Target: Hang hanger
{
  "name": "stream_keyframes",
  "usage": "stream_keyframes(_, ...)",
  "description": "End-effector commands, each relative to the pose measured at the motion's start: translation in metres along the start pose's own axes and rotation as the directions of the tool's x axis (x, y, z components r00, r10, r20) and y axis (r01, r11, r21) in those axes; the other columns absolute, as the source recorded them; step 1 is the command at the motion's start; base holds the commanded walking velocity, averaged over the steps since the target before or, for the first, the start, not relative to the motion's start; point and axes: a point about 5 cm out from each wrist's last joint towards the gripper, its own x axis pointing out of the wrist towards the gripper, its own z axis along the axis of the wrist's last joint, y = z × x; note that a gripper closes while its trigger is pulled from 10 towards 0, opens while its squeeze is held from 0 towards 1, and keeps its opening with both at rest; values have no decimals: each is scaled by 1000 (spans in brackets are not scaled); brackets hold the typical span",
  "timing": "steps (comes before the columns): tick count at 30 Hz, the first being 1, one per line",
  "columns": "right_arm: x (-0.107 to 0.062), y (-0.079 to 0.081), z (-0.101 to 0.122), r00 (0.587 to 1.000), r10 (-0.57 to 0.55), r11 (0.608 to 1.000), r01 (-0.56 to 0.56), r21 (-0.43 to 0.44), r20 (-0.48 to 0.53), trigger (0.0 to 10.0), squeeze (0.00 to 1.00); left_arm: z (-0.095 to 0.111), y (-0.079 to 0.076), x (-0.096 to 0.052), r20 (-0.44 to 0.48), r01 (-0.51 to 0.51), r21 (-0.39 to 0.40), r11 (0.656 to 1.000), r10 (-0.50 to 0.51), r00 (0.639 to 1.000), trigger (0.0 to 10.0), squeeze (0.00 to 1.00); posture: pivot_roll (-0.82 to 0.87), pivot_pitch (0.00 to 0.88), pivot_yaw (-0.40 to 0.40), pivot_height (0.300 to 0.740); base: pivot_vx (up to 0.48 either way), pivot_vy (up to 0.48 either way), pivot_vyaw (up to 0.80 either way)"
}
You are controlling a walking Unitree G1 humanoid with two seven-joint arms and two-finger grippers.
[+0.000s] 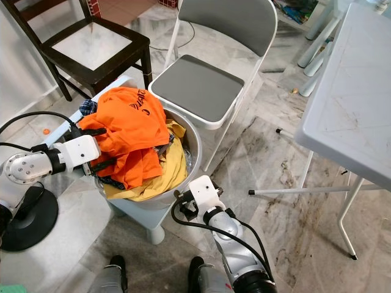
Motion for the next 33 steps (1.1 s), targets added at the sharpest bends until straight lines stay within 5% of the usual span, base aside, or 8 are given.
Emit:
stream_keyframes(1,-4,0,-8,1000,0,1000,0,1,-30,10000,0,-1,-4,1,-4,17,9,1000,-17,1000,0,0,168,304,-116,740,0,0,0)
stream_keyframes(13,-2,0,-7,999,0,1000,0,-6,-33,10000,0,-10,-4,0,-11,-81,-65,995,81,997,0,0,174,298,-119,740,0,0,0)
stream_keyframes(22,-2,-2,-8,999,-4,1000,4,-11,-35,10000,0,-7,14,0,10,-279,-196,940,286,958,0,0,172,289,-123,740,0,0,0)
stream_keyframes(28,-1,-2,-7,999,-5,1000,5,-15,-32,10000,0,-5,16,1,19,-306,-229,924,318,948,0,0,174,288,-126,740,0,0,0)
stream_keyframes(33,-1,-3,-7,999,-6,1000,6,-15,-32,10000,0,-3,20,3,33,-340,-340,877,373,927,0,0,174,288,-126,740,0,0,0)
